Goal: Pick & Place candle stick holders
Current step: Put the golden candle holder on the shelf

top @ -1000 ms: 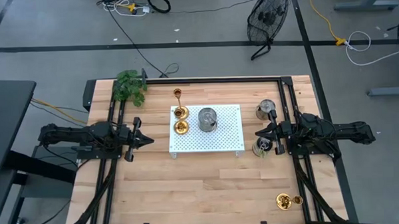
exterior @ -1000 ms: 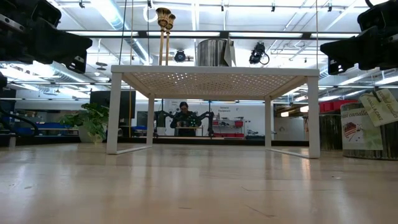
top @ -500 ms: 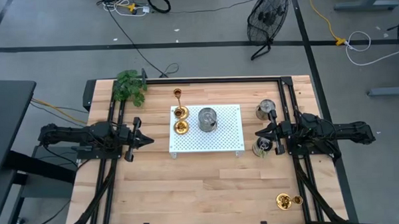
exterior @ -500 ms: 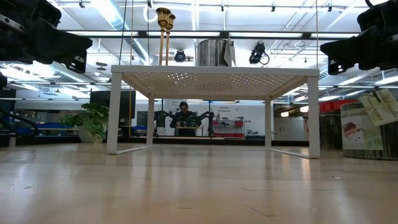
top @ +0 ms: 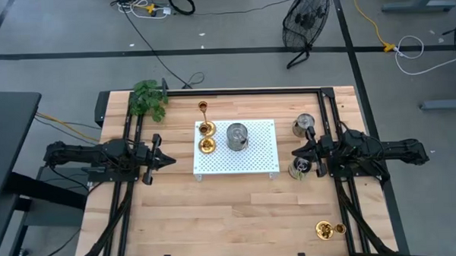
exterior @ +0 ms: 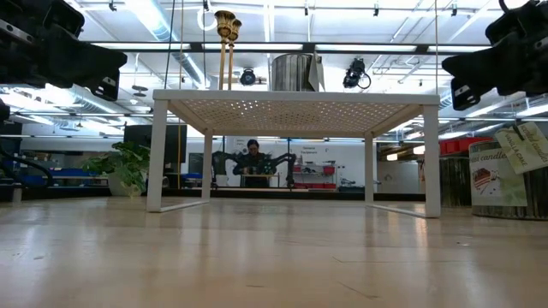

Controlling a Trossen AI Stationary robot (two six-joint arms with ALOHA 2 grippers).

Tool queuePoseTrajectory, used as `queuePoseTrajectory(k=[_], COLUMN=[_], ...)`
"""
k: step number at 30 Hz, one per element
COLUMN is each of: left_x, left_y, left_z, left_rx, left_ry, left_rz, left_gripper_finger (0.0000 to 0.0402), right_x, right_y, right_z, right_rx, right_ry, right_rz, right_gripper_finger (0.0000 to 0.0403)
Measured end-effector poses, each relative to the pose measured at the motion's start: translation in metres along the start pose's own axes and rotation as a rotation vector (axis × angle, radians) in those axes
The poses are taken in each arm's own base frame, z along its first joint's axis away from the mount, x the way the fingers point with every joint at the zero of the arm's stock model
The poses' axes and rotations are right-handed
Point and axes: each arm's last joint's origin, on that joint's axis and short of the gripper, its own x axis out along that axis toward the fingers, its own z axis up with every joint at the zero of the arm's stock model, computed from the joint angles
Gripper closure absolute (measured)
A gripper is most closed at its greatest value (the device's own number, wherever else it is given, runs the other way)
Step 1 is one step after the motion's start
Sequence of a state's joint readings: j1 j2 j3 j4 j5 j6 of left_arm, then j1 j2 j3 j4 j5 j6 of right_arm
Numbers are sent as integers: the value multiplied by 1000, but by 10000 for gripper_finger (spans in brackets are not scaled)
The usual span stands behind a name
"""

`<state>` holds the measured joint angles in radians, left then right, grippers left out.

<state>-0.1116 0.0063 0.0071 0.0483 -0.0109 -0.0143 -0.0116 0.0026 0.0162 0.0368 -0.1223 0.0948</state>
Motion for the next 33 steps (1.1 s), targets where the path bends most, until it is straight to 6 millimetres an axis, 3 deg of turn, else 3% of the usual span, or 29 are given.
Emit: queuePoseTrajectory(k=[12,25,33], left_x=[0,0,0], left_y=[0,0,0], left_z=[0,0,0], left_rx=[0,0,0], left_ry=[0,0,0], left_rz=[0,0,0], left_gripper_finger=[383,383,383], right_x=[-1,-19,-36], right_y=[1,9,14], right_z=[13,72,98], right_rx=[45,21,-21], right_ry=[-79,-196,-128], right_rz=[9,22,7], right_gripper_finger=[382,382,382])
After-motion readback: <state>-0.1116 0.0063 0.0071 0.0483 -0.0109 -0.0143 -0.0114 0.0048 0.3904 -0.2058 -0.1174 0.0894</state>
